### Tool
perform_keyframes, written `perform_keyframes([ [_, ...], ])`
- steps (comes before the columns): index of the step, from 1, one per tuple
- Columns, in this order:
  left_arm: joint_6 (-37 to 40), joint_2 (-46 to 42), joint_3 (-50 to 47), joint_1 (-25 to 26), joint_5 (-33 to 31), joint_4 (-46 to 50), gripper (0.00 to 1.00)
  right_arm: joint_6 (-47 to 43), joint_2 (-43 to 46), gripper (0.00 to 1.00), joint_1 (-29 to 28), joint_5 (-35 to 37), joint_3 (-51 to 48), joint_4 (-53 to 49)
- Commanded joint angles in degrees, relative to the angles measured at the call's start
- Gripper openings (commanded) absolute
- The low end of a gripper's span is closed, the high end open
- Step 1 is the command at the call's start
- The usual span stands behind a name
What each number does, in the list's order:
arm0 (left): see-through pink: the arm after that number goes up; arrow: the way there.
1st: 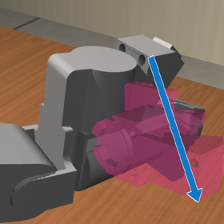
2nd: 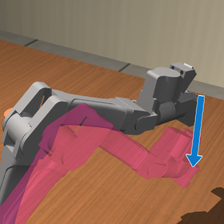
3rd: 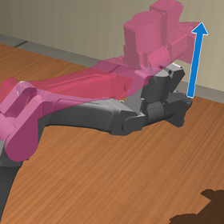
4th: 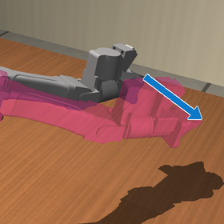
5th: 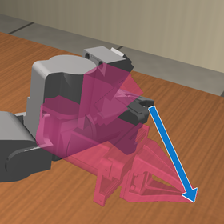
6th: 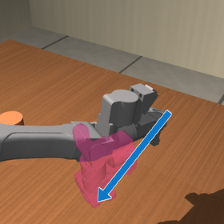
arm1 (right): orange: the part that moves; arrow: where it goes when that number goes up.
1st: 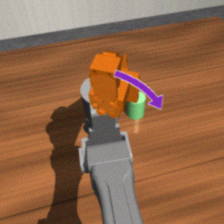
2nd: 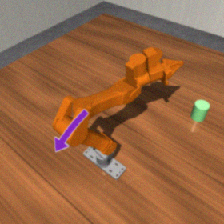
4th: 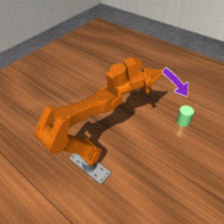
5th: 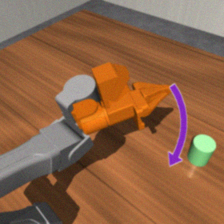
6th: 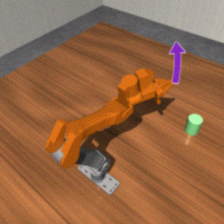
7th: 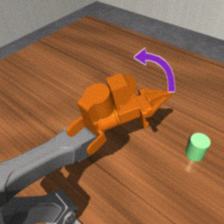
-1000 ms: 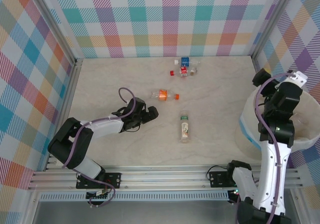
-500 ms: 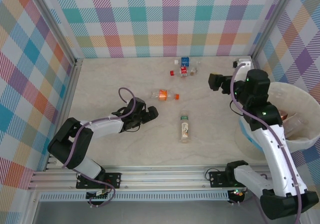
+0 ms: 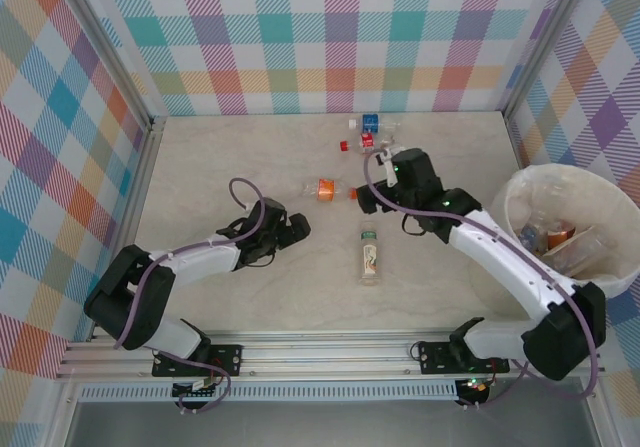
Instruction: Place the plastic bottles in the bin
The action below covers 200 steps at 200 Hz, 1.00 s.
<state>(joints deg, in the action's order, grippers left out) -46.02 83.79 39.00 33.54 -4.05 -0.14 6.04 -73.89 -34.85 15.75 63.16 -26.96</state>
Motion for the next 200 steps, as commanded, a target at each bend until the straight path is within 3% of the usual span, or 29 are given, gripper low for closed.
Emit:
perform_keyframes([
  [1,-1.1,-2.0,-1.3,-0.8,-2.3,0.9,1.00,8.2,-3.9,1.00,-3.4,3.8,-2.0,-3.0],
  [28,-1.6,-2.4,-1.5,-0.8,-2.4,0.6,1.00,19.4,-7.7,1.00,-5.3,3.2,-4.9,-0.7],
  [55,-1.5,-3.0,-1.7,-0.8,-2.6,1.4,1.00,28.4,-12.2,1.00,-6.3,3.1,-5.6,-5.9],
  [88,-2.1,-4.4,-3.2,-0.8,-4.1,1.6,1.00,30.4,-16.4,1.00,-10.7,-0.7,-7.6,-7.4],
  [128,-2.5,-5.4,-3.8,-0.8,-4.0,1.8,1.00,36.9,-21.0,1.00,-15.0,3.4,-8.3,-9.2],
  [150,-2.4,-5.7,-3.9,-0.8,-4.3,1.9,1.00,38.5,-21.1,0.92,-15.8,4.4,-9.2,-7.1],
  [200,-2.2,-5.2,-3.8,-0.8,-3.1,1.8,1.00,37.9,-17.3,0.63,-16.1,8.3,-12.4,-2.3],
])
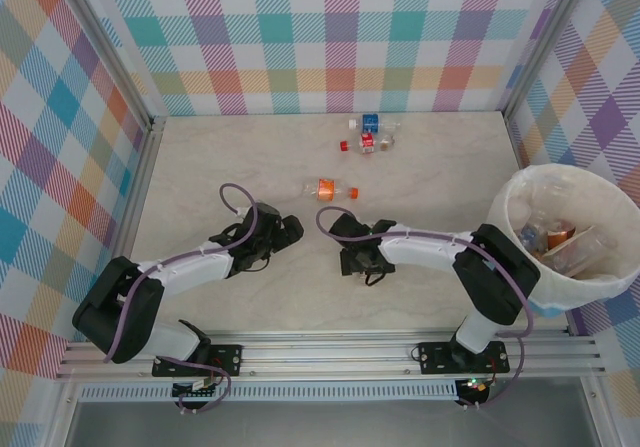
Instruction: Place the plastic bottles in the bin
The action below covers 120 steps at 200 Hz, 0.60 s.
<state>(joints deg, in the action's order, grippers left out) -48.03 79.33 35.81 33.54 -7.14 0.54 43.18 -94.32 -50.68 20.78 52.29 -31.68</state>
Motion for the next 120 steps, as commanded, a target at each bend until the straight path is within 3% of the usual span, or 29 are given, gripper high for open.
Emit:
perform_keyframes([
  [1,-0.2,-0.8,-0.6,-0.8,0.0,1.1,1.00,0.7,3.2,0.62,-0.3,3.3,-1.5,2.5],
  [56,-0.4,1.0,0.0,-0.8,0.5,0.4,1.00,-1.3,10.2,0.57,-0.3,5.6,-4.8,6.7],
  [120,-1.9,0.6,-0.9,-0.8,-1.3,-0.9,1.00,-9.0,25.6,0.53,-0.3,10.3,-10.6,14.8],
])
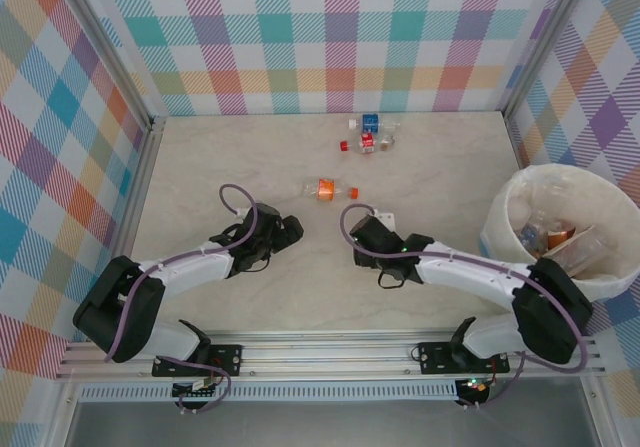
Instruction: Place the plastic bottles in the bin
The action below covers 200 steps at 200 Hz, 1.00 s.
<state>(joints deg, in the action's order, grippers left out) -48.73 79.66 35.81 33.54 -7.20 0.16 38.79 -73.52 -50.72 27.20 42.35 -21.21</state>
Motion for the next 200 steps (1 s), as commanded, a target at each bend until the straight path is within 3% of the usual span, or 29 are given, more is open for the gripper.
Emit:
perform_keyframes([
  [1,-1.2,0.3,-0.8,-0.8,-1.3,-0.6,1.00,-4.8,5.1,0.53,-0.2,3.9,-0.7,4.4],
  [62,-1.8,1.7,-0.1,-0.8,-0.1,-1.6,1.00,-19.6,19.1,0.51,-0.1,7.2,0.3,9.9],
  [98,-1.8,2.4,1.0,-0.8,0.8,-1.8,1.00,-27.1,22.5,0.51,0.8,9.8,5.7,6.8],
  [148,-0.6,4.5,6.4,-0.9,3.9,-2.8,1.00,-36.1,24.6,0.52,8.1,12.3,18.5,-4.7],
  [193,-0.4,6.8,11.1,-0.9,5.9,-4.2,1.00,-44.0,27.8,0.53,15.1,13.1,26.0,-8.5],
  [200,-0.6,7.1,11.5,-0.9,6.2,-4.4,1.00,-45.5,27.6,0.53,16.4,15.9,27.3,-9.7],
])
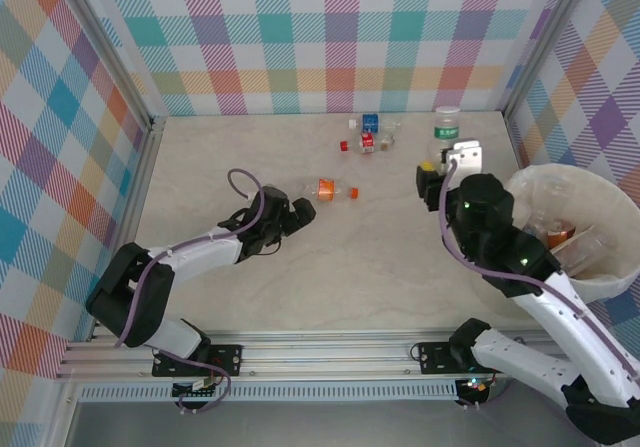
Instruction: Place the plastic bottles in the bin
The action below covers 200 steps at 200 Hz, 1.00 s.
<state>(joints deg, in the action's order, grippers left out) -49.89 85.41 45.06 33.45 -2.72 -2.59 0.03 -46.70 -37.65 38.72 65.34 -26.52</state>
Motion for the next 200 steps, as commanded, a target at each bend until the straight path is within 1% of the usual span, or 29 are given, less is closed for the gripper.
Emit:
perform_keyframes([
  [1,0.6,1.4,2.3,-0.8,1.8,-1.7,1.00,-7.2,0.8,0.53,3.5,4.5,4.6,-4.6],
  [30,0.6,2.5,3.3,-0.8,2.8,-1.5,1.00,-9.5,0.5,0.53,11.0,10.7,8.8,-8.8],
  [51,0.6,3.1,3.5,-0.8,3.5,-1.2,1.00,-9.9,2.2,0.55,17.3,13.7,8.8,-7.9],
  [72,0.6,3.1,3.5,-1.0,3.7,-0.7,1.00,-11.5,3.1,0.53,23.7,16.5,7.6,-5.7],
  [96,0.7,2.8,3.6,-1.2,3.7,-0.6,1.00,-13.6,3.0,0.54,31.7,17.3,5.5,-3.0],
  [106,0.7,2.8,3.8,-1.4,3.8,-0.5,1.00,-14.3,3.0,0.55,36.0,17.4,4.2,-1.9],
  [128,0.5,2.6,4.2,-2.1,2.7,0.3,1.00,-12.0,2.4,0.56,45.2,17.1,1.6,-2.2],
  [151,0.0,2.5,4.5,-2.6,2.4,0.2,1.00,-6.8,0.6,0.65,53.0,16.4,-1.5,-3.7],
  [157,0.0,2.6,4.7,-2.6,2.4,0.3,1.00,-6.2,-0.3,0.69,54.4,16.5,-1.8,-4.6],
  [162,0.0,2.7,4.9,-2.7,2.3,0.5,1.00,-3.7,-1.2,0.74,55.3,16.5,-1.9,-5.6],
  [172,-0.2,3.0,5.3,-2.7,2.3,0.5,1.00,-2.2,-2.6,0.85,56.2,16.7,-1.8,-7.1],
  [182,-0.3,3.4,5.6,-2.8,2.2,0.6,1.00,-1.1,-3.8,0.92,56.4,16.8,-1.4,-7.8],
  [192,-0.7,3.7,5.7,-2.8,2.4,0.6,1.00,-0.5,-4.4,0.99,56.4,16.7,-0.8,-8.1],
  [200,-1.0,3.8,5.8,-2.9,2.4,0.4,1.00,0.1,-4.8,1.00,56.4,16.5,0.0,-8.5],
])
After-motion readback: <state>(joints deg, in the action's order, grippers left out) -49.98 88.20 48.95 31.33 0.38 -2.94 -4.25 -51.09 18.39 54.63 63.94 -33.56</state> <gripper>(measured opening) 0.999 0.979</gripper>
